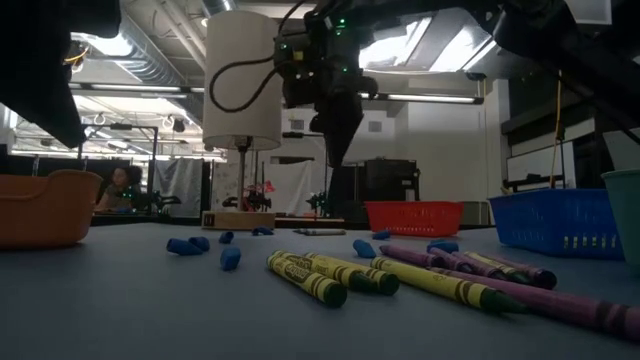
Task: Sort crayons
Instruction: Put the grey crayon into the red bin
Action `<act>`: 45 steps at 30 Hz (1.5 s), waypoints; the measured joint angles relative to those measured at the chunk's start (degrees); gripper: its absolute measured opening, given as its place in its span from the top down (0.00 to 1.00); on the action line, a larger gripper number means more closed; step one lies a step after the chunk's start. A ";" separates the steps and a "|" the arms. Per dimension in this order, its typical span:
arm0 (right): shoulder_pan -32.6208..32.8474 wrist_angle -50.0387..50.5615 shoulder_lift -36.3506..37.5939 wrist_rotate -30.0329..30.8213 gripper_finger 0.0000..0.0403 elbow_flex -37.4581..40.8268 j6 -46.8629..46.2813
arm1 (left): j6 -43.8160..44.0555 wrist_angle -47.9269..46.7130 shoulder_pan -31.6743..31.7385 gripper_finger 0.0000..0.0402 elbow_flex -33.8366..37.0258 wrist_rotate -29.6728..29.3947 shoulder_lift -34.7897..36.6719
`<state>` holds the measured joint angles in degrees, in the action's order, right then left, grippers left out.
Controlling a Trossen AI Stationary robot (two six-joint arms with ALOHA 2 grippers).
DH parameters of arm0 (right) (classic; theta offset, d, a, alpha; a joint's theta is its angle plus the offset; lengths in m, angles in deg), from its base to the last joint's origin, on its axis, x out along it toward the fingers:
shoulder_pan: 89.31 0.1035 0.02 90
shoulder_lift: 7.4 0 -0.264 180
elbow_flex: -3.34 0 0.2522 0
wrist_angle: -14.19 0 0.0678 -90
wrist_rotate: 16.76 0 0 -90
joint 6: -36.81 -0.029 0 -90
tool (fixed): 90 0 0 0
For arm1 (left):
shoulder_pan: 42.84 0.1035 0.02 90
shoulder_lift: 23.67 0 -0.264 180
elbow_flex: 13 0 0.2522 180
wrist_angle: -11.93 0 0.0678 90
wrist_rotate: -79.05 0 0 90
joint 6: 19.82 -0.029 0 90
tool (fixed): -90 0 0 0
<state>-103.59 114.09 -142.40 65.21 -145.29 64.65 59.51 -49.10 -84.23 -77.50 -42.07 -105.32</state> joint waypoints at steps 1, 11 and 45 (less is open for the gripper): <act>-0.02 0.12 0.36 -0.02 0.93 0.00 0.00 | -0.08 0.05 0.15 0.68 0.00 0.00 0.00; -0.39 3.98 1.88 -0.14 0.93 0.03 0.55 | -0.39 0.26 0.14 0.68 0.00 0.02 0.01; -18.73 -13.89 10.93 12.50 0.93 26.77 -0.77 | -0.44 3.48 0.14 0.68 0.00 -13.38 0.00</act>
<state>-122.32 100.20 -131.48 77.71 -118.52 63.88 59.07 -45.62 -84.09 -77.50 -55.45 -105.32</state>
